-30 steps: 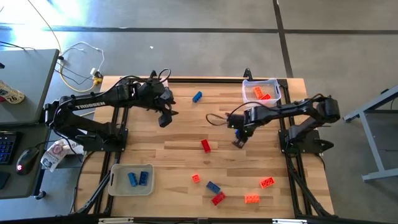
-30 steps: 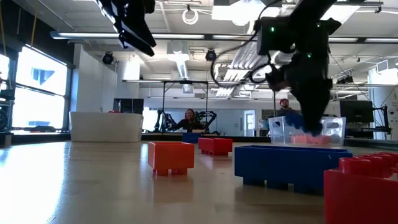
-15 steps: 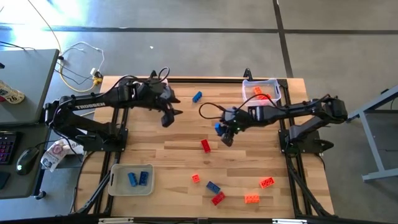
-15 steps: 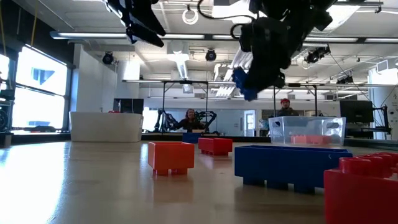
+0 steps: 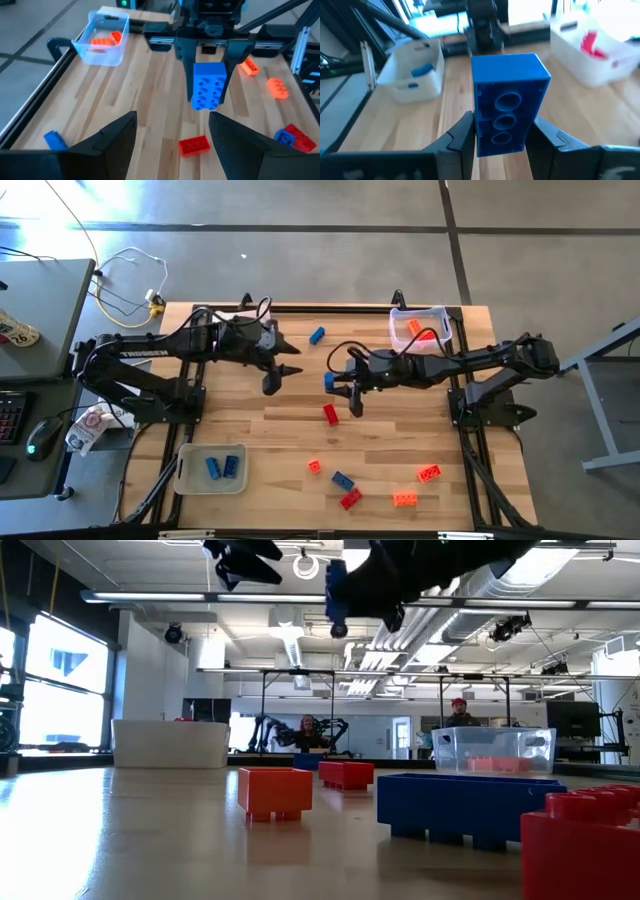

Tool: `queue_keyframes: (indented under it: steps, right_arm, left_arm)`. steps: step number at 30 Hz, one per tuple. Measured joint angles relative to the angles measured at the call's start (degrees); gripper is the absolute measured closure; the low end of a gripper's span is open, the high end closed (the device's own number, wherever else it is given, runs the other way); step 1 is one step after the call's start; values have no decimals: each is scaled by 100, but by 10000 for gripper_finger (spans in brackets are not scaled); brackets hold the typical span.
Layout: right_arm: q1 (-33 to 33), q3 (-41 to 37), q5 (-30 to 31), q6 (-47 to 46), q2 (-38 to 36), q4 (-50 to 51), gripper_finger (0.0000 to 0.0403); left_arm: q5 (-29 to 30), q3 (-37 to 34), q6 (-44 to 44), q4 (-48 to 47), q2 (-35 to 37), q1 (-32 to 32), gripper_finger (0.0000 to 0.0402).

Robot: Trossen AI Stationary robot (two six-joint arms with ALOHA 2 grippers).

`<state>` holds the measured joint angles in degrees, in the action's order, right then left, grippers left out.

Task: Sort & place blocks by color
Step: Put the blue game piece into the gray bin

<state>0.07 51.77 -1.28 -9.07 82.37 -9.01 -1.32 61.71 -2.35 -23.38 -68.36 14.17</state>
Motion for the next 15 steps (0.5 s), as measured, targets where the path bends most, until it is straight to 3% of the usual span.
queue_keyframes:
  steps: [15]
  right_arm:
    - [-4,2,137,806,0,-1156,291]
  left_arm:
    - [-1,-2,-1,828,-169,-389,167]
